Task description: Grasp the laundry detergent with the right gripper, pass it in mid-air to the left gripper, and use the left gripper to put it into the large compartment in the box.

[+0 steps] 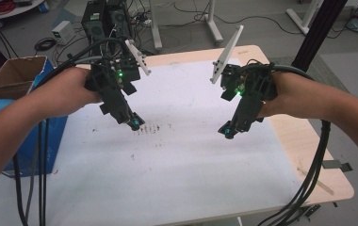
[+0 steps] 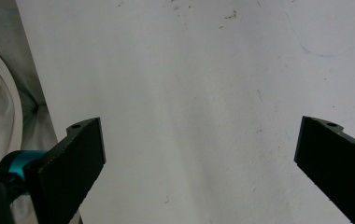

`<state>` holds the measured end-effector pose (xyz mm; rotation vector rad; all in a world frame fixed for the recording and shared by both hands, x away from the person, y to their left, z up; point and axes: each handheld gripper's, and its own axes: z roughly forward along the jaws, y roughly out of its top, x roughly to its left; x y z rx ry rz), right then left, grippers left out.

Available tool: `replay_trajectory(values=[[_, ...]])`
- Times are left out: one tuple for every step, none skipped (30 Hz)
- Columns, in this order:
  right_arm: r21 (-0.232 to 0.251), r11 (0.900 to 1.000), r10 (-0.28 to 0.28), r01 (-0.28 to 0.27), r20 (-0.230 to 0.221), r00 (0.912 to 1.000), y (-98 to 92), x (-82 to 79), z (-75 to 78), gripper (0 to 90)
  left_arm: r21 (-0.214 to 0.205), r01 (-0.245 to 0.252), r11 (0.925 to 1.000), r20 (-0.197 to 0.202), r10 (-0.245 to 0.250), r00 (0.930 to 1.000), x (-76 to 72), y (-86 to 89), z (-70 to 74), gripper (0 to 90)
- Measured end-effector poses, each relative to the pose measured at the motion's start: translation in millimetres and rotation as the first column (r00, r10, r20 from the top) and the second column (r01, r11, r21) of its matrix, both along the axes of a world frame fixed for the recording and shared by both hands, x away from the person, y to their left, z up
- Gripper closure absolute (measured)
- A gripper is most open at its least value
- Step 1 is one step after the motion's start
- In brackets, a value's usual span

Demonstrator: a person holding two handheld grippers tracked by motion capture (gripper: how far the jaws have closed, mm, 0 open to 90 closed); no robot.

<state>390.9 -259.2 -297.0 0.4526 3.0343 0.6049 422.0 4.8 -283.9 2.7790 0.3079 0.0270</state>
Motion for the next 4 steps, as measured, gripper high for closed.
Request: replay_trajectory(values=[[0.0,1.0,0.0,0.0,0.0,1.0,0.0,0.0,0.0,1.2,-0.003,-0.005,1.0,-0.004,0.005,1.0,-0.1,0.3,-0.3,1.6],[0.003,1.0,-0.002,0.002,0.001,1.0,0.7,-0.4,0.0,1.2,-0.005,-0.003,1.0,-0.001,0.003,1.0,0.4,0.8,-0.7,1.6],[0.003,1.0,-0.002,0.002,0.001,1.0,0.7,-0.4,0.0,1.2,-0.005,-0.003,1.0,-0.001,0.003,1.0,0.4,0.8,-0.7,1.6],[0.004,1.0,-0.002,0.002,0.001,1.0,0.9,-0.5,0.2,1.2,-0.003,-0.006,1.0,-0.001,0.006,1.0,0.7,1.3,-0.9,1.6]])
